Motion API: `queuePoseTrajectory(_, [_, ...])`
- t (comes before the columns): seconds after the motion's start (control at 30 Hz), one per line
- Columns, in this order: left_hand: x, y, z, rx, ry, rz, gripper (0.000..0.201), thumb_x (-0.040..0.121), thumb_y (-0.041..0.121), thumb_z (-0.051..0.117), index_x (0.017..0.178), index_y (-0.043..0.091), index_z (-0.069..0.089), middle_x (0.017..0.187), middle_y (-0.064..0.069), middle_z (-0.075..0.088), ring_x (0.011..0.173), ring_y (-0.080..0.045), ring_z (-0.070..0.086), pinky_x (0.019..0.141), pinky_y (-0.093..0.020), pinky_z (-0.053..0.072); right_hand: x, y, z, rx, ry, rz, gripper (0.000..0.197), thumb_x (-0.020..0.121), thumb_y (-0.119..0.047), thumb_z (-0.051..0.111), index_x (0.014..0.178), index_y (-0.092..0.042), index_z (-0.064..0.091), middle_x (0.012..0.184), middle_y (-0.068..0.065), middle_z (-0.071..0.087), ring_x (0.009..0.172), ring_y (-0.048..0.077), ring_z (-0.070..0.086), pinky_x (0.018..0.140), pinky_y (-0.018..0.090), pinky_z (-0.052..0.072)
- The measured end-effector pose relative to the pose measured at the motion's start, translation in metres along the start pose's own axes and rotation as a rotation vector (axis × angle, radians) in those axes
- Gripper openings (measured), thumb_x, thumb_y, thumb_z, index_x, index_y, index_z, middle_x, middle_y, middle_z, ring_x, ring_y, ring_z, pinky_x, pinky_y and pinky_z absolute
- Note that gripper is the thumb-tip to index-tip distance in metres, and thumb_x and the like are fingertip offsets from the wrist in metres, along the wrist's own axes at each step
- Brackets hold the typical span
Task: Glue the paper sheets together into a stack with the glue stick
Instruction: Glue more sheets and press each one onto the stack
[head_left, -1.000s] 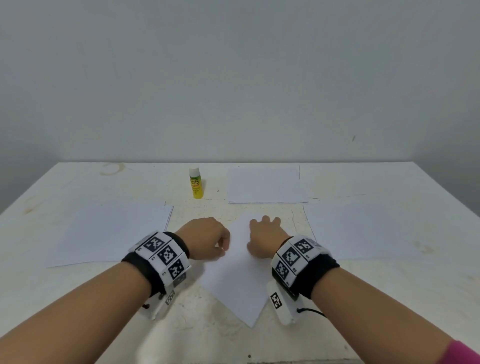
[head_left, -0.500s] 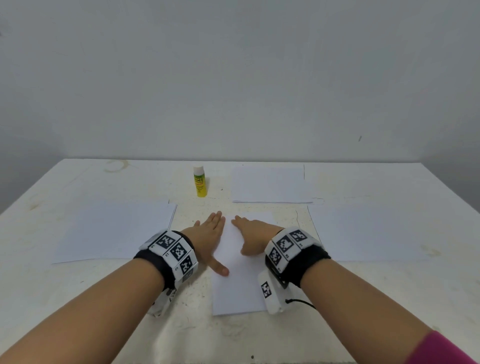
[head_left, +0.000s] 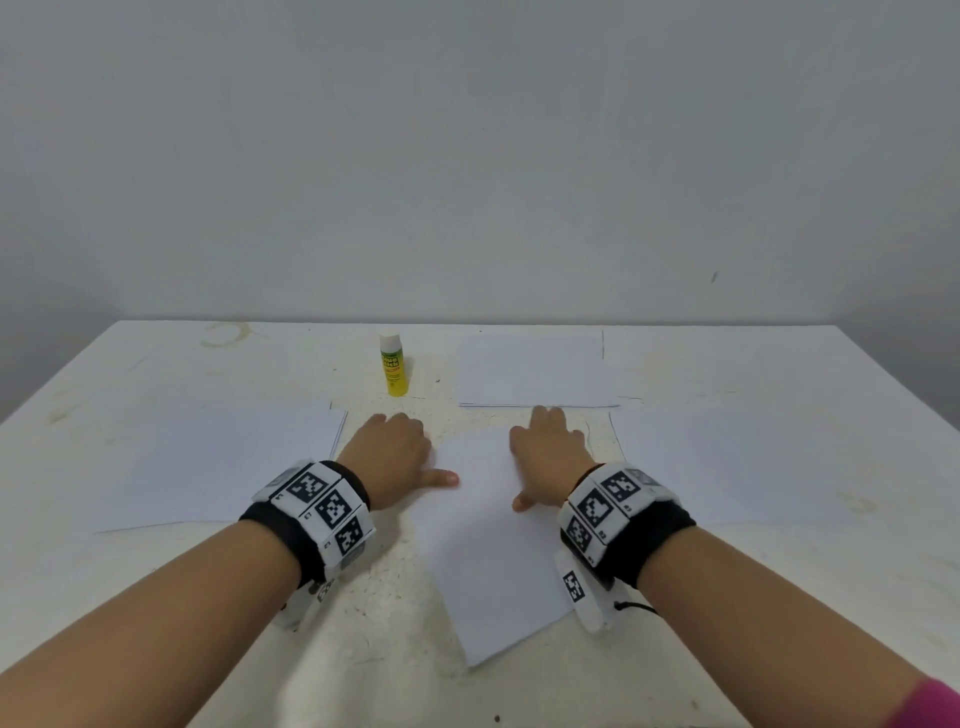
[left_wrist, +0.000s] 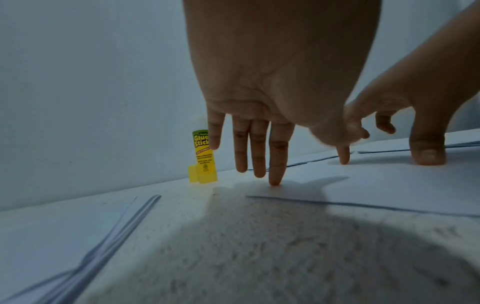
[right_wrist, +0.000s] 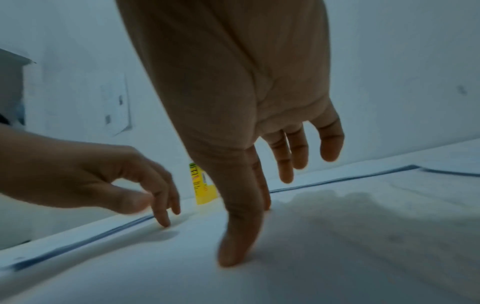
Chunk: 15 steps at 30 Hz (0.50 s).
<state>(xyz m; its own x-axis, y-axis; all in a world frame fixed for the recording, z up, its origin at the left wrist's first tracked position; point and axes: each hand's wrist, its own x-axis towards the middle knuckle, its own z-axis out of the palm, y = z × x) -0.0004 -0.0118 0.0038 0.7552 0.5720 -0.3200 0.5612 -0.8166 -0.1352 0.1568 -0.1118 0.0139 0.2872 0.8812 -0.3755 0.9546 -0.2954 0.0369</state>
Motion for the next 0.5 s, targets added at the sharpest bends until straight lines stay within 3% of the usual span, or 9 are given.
queuePoseTrajectory(0.07, [-0.001, -0.004, 0.004, -0.023, 0.073, 0.055, 0.064, 0.087, 0.067, 0.042, 0.125, 0.018, 0.053, 0.142, -0.002, 0.040, 0.126, -0.019, 0.039, 0.104, -0.035, 0.035, 0.001, -0.012, 0.004, 0.030, 0.007, -0.027, 0.046, 0.089, -0.017, 0.063, 0.129, -0.001, 0.044, 0.133, 0.016, 0.038, 0.123, 0.031, 0.038, 0.099, 0.040, 0.041])
queuePoseTrajectory(0.13, [-0.003, -0.008, 0.013, -0.104, -0.037, 0.139, 0.074, 0.087, 0.055, 0.058, 0.147, 0.021, 0.028, 0.158, 0.000, 0.012, 0.143, -0.020, 0.016, 0.116, -0.042, 0.022, 0.003, -0.025, 0.009, 0.128, 0.007, -0.041, 0.037, 0.095, -0.011, 0.050, 0.130, -0.001, 0.044, 0.134, 0.017, 0.039, 0.123, 0.031, 0.039, 0.101, 0.039, 0.041])
queuePoseTrajectory(0.2, [-0.007, -0.008, 0.013, -0.128, -0.126, 0.153, 0.083, 0.089, 0.054, 0.056, 0.152, 0.021, 0.014, 0.160, 0.002, 0.007, 0.145, -0.018, 0.011, 0.118, -0.043, 0.018, 0.005, -0.036, 0.014, 0.190, -0.016, -0.043, 0.045, 0.097, -0.027, 0.049, 0.135, -0.004, 0.039, 0.137, 0.016, 0.035, 0.128, 0.031, 0.034, 0.102, 0.042, 0.040])
queuePoseTrajectory(0.3, [-0.006, -0.005, 0.012, -0.070, -0.053, 0.123, 0.076, 0.087, 0.058, 0.056, 0.147, 0.021, 0.027, 0.145, 0.000, 0.035, 0.129, -0.018, 0.038, 0.102, -0.032, 0.036, 0.008, -0.050, 0.020, 0.172, -0.093, -0.026, 0.066, 0.094, -0.046, 0.052, 0.143, -0.009, 0.028, 0.146, 0.014, 0.025, 0.135, 0.031, 0.023, 0.103, 0.050, 0.038])
queuePoseTrajectory(0.37, [-0.005, -0.004, 0.008, -0.032, -0.029, 0.076, 0.077, 0.083, 0.061, 0.059, 0.142, 0.018, 0.034, 0.137, 0.000, 0.042, 0.123, -0.018, 0.042, 0.097, -0.031, 0.038, 0.011, -0.056, 0.023, 0.160, -0.114, -0.032, 0.074, 0.093, -0.048, 0.052, 0.148, -0.012, 0.017, 0.156, 0.011, 0.009, 0.143, 0.031, 0.010, 0.105, 0.059, 0.032])
queuePoseTrajectory(0.43, [-0.004, -0.004, 0.012, -0.054, -0.059, 0.044, 0.092, 0.080, 0.063, 0.062, 0.146, 0.010, 0.025, 0.147, -0.005, 0.031, 0.134, -0.021, 0.031, 0.107, -0.035, 0.034, 0.014, -0.058, 0.024, 0.158, -0.131, -0.061, 0.081, 0.094, -0.048, 0.051, 0.152, -0.015, 0.006, 0.160, 0.006, -0.006, 0.147, 0.029, -0.004, 0.109, 0.064, 0.021])
queuePoseTrajectory(0.5, [-0.004, -0.005, 0.014, -0.118, -0.178, 0.022, 0.106, 0.083, 0.061, 0.059, 0.152, 0.005, 0.002, 0.160, -0.008, 0.000, 0.147, -0.022, 0.004, 0.119, -0.042, 0.017, 0.018, -0.057, 0.024, 0.146, -0.136, -0.116, 0.082, 0.094, -0.047, 0.051, 0.153, -0.016, 0.002, 0.161, 0.002, -0.010, 0.148, 0.024, -0.008, 0.112, 0.065, 0.013])
